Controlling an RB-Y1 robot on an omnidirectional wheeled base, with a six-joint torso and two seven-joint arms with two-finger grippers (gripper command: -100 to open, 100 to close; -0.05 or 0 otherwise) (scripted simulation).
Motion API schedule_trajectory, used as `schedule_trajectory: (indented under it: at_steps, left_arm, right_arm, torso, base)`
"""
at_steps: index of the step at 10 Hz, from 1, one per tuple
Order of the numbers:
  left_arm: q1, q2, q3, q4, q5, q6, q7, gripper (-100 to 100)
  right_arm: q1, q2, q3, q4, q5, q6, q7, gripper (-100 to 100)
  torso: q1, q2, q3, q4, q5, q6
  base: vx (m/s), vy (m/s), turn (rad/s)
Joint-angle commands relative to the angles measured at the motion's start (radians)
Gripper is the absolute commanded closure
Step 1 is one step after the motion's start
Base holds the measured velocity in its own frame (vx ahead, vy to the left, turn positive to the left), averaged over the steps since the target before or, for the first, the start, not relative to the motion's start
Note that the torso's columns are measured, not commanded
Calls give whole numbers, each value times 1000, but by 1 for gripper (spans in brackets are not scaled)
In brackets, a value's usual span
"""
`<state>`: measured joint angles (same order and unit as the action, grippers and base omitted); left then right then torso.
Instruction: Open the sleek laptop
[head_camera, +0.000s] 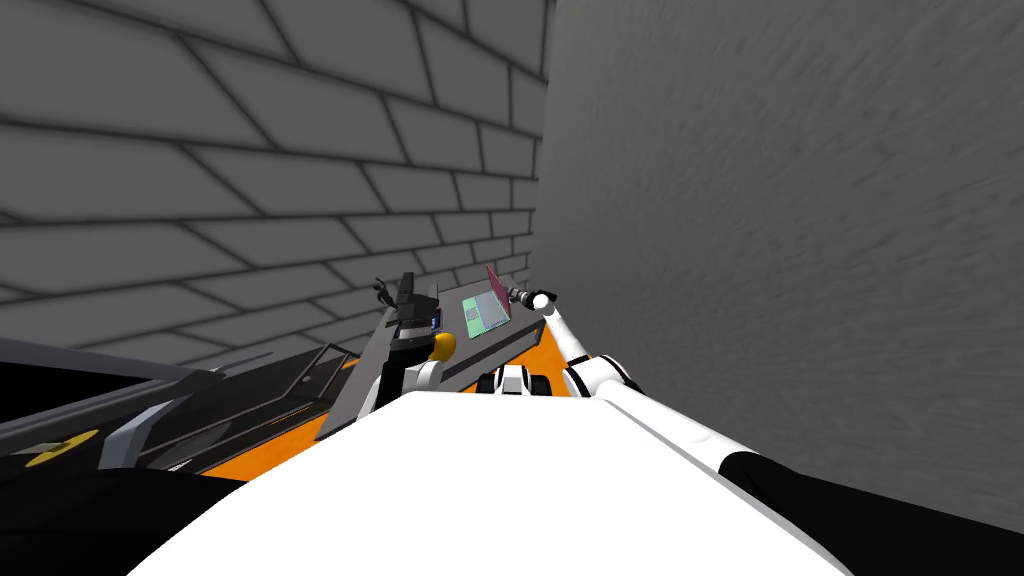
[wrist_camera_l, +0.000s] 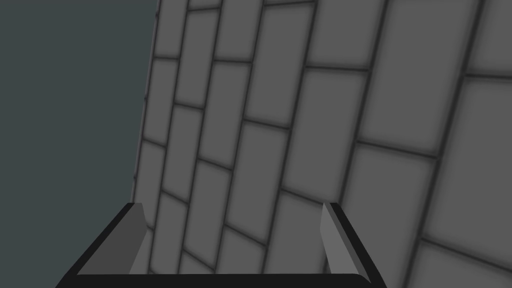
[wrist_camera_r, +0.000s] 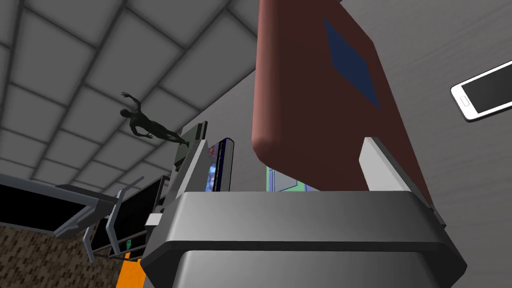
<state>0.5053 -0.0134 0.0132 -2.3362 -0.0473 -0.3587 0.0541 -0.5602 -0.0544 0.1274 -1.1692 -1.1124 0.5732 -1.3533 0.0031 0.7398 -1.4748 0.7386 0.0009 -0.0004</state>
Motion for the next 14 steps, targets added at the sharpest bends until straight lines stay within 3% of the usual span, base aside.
schedule_trajectory:
  at_steps: [1,2,5,11,12,14]
  left_arm:
    - [0,0,0,0,0,0,0,0]
    - [0,0,0,0,0,0,0,0]
    - [0,0,0,0,0,0,0,0]
    - [0,0,0,0,0,0,0,0]
    - [0,0,0,0,0,0,0,0]
    - [0,0,0,0,0,0,0,0]
  right_arm:
    - [1,2,0,0,-1,0,1,-100]
    - [0,2,0,0,-1,0,1,100]
    - [-17,-1,5,29,72,-26,76,100]
    - [-44,-5,12,73,182,-64,188,100]
    - [-41,-8,11,67,167,-59,177,100]
    - [-25,6,14,92,209,-105,238,100]
  torso:
    - [-1,0,0,0,0,0]
    - [-2,-1,-1,0,-1,0]
    - [5,-3,-2,-5,1,-3]
    - [-3,-6,-4,-4,-1,-2]
    - [-3,-6,-4,-3,-1,-1]
    - [-6,-6,-4,-3,-2,0]
  base:
    - [0,0,0]
    - [0,0,0]
    - [-75,121,-12]
    - [-83,119,16]
    - [-33,55,3]
    - [-31,57,48]
